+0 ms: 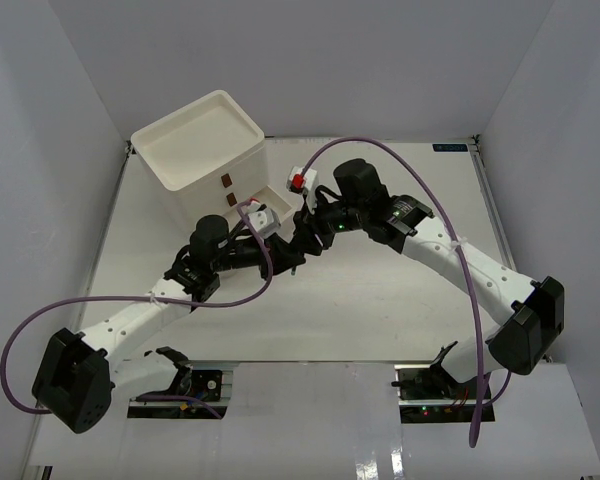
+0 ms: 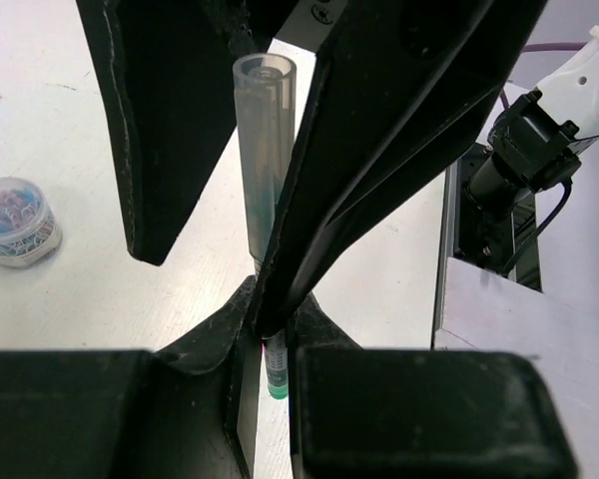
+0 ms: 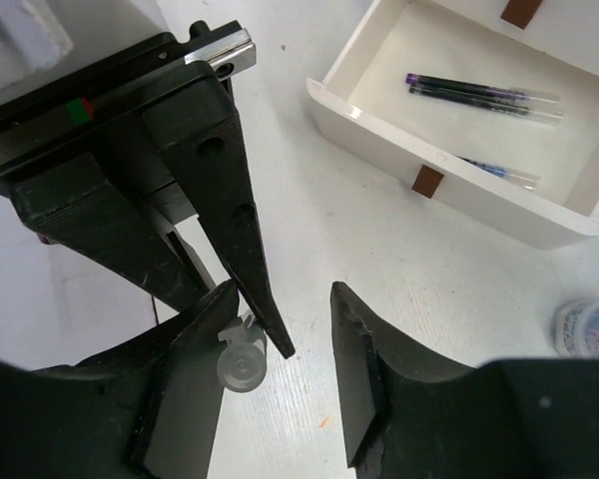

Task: Sort the stationery into containers
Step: Close the pen cap on the pen.

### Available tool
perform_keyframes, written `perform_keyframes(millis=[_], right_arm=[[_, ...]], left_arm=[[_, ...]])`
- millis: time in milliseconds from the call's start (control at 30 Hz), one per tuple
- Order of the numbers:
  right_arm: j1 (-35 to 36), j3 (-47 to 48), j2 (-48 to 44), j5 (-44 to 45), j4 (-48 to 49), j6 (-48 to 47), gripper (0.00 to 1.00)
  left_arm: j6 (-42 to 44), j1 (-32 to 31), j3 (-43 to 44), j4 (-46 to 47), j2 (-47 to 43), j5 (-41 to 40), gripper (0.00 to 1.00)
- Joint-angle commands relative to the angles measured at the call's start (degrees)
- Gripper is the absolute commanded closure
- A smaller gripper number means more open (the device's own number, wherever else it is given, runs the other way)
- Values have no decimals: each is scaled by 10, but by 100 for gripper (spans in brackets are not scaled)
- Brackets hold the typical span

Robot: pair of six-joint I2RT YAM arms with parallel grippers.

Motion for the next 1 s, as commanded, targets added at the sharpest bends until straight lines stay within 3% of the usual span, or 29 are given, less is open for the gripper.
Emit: perform_keyframes(millis=[0,567,767,967], right_arm=[[7,12,-16,-9,-12,14,50],[8,-26,-107,22,101,52,18],[7,-63,-152,153,111,54,16],[-2,-124,-216,302,111,56,5]], left_arm=[[-8,0,29,44,15,-31,100],[-29,0,43,21,62,-65,100],[-18,0,51,-8,62,-89,100],[24,1,85,-94,72,-147,100]])
